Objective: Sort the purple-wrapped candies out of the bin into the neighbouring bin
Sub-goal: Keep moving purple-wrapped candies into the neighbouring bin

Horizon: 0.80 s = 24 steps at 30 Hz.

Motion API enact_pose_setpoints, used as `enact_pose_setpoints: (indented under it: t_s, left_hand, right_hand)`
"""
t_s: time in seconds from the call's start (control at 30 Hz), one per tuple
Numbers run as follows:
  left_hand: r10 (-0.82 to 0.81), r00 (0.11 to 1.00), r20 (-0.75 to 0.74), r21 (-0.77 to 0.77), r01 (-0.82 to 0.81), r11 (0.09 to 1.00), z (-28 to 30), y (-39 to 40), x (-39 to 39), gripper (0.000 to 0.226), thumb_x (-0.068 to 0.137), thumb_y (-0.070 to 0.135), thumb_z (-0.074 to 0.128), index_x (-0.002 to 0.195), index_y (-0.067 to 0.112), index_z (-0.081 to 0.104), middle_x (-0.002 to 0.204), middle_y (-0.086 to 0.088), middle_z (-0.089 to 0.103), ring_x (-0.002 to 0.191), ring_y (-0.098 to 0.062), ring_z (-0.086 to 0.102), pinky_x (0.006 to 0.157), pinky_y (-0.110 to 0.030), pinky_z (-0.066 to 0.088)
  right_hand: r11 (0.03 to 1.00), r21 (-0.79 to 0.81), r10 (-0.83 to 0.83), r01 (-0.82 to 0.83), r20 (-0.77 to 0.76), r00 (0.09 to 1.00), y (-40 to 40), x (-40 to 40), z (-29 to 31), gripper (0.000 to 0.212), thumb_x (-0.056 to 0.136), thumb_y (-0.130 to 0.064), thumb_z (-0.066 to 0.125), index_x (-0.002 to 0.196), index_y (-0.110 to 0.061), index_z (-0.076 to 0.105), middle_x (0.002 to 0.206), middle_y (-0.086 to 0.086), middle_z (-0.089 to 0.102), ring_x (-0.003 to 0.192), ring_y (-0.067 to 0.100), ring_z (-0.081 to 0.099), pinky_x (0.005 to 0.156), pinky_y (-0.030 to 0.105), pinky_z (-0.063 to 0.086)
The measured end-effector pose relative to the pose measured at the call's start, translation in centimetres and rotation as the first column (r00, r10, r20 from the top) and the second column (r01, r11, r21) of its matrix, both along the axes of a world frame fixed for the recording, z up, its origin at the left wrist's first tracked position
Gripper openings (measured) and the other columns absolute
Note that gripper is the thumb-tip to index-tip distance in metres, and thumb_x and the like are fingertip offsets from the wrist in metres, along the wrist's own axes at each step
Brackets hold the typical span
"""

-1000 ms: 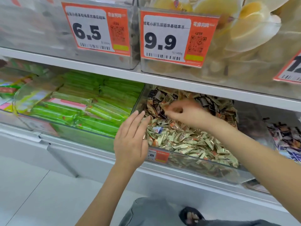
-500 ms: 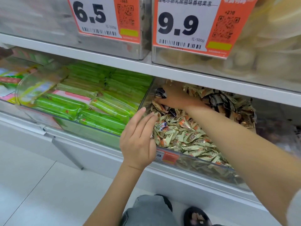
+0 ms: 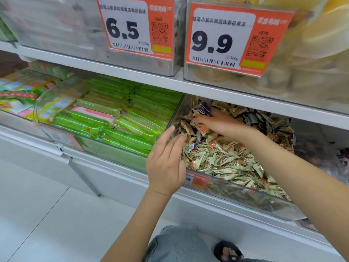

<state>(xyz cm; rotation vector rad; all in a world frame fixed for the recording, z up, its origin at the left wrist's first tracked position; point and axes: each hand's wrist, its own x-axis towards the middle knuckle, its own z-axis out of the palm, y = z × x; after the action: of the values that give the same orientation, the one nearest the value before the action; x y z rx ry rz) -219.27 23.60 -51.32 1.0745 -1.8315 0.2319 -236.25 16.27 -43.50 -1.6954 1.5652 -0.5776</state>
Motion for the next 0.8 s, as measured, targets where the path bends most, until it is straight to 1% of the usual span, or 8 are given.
enact_pose_setpoints:
  t_s: [0.07, 0.13, 0.2, 0.3, 0.43, 0.6, 0.73, 0.8]
  left_hand:
    - [0.019, 1.0, -0.014, 0.069, -0.018, 0.997, 0.4, 0.7, -0.1, 0.049, 0.075, 0.011, 0.041, 0.117, 0.0, 0.061, 0.116, -0.01, 0.065, 0.132, -0.022, 0.04, 0.111, -0.033, 0.03]
    - [0.028, 0.999, -0.045, 0.145, -0.021, 0.989, 1.1, 1.6, -0.6, 0.05, 0.078, 0.018, 0.047, 0.124, 0.0, 0.056, 0.126, -0.01, 0.06, 0.134, -0.021, 0.037, 0.118, -0.033, 0.013]
    - [-0.017, 0.998, -0.061, 0.164, 0.027, 0.986, 1.8, 2.4, -1.5, 0.05, 0.083, 0.023, 0.056, 0.126, -0.001, 0.054, 0.129, -0.01, 0.058, 0.133, -0.02, 0.039, 0.118, -0.031, 0.008]
    - [-0.126, 0.971, -0.202, 0.305, 0.184, 0.934, 3.2, 3.0, -3.0, 0.064, 0.084, 0.03, 0.067, 0.138, 0.006, 0.041, 0.139, -0.007, 0.049, 0.133, -0.015, 0.038, 0.113, -0.03, 0.026]
    - [-0.206, 0.901, -0.383, 0.427, 0.37, 0.825, 4.7, 2.3, -4.3, 0.065, 0.083, 0.033, 0.07, 0.14, 0.026, 0.041, 0.143, 0.003, 0.042, 0.126, -0.01, 0.045, 0.095, -0.034, 0.047]
    - [-0.153, 0.864, -0.479, 0.458, 0.395, 0.796, 4.7, 1.5, -4.6, 0.037, 0.077, 0.019, 0.076, 0.112, 0.023, 0.063, 0.109, 0.007, 0.065, 0.085, -0.006, 0.065, 0.073, -0.032, 0.056]
    - [-0.021, 0.872, -0.49, 0.514, 0.309, 0.8, 3.7, 1.1, -3.2, 0.013, 0.081, 0.009, 0.066, 0.087, 0.021, 0.068, 0.074, 0.004, 0.067, 0.062, -0.011, 0.065, 0.059, -0.038, 0.055]
    - [-0.013, 0.912, -0.411, 0.538, 0.254, 0.803, 3.5, 0.9, -2.7, 0.014, 0.08, 0.009, 0.064, 0.088, 0.02, 0.068, 0.074, 0.002, 0.066, 0.063, -0.011, 0.063, 0.062, -0.036, 0.053]
  right_hand:
    - [0.977, 0.205, -0.109, 0.068, 0.197, 0.974, 1.2, -0.3, 0.5, 0.049, 0.091, -0.04, 0.055, 0.133, -0.018, 0.043, 0.122, -0.008, 0.052, 0.097, 0.01, 0.055, 0.076, 0.033, 0.054]
    - [0.955, 0.296, -0.142, 0.028, 0.371, 0.918, 2.3, -0.5, 0.8, 0.03, 0.095, -0.029, 0.051, 0.121, -0.013, 0.053, 0.124, 0.009, 0.059, 0.097, 0.02, 0.05, 0.096, 0.045, 0.046]
    - [0.954, 0.298, -0.177, 0.004, 0.555, 0.813, 3.4, -0.7, 1.1, 0.014, 0.096, -0.017, 0.047, 0.103, -0.016, 0.059, 0.097, 0.009, 0.064, 0.081, 0.02, 0.052, 0.075, 0.036, 0.047]
    - [0.948, 0.318, -0.244, -0.01, 0.748, 0.617, 4.5, -1.2, 1.2, 0.016, 0.094, -0.009, 0.043, 0.094, -0.012, 0.059, 0.082, 0.006, 0.063, 0.066, 0.015, 0.053, 0.058, 0.027, 0.038]
    - [0.918, 0.37, -0.265, -0.141, 0.839, 0.475, 6.0, -1.8, 1.2, 0.023, 0.09, -0.006, 0.042, 0.091, -0.009, 0.066, 0.08, 0.008, 0.066, 0.068, 0.017, 0.065, 0.058, 0.03, 0.053]
    - [0.897, 0.437, -0.333, -0.058, 0.757, 0.562, 6.5, -2.5, 0.4, 0.029, 0.084, -0.001, 0.041, 0.104, -0.011, 0.06, 0.097, 0.011, 0.066, 0.095, 0.028, 0.064, 0.08, 0.039, 0.049]
    - [0.867, 0.493, -0.477, 0.077, 0.774, 0.416, 6.6, -3.6, 0.2, 0.022, 0.079, 0.01, 0.038, 0.091, -0.002, 0.052, 0.1, 0.021, 0.065, 0.088, 0.032, 0.066, 0.074, 0.047, 0.056]
    - [0.863, 0.495, -0.497, 0.102, 0.793, 0.352, 6.7, -4.3, 0.0, 0.027, 0.07, 0.014, 0.036, 0.084, -0.003, 0.051, 0.097, 0.02, 0.07, 0.09, 0.031, 0.067, 0.077, 0.052, 0.055]
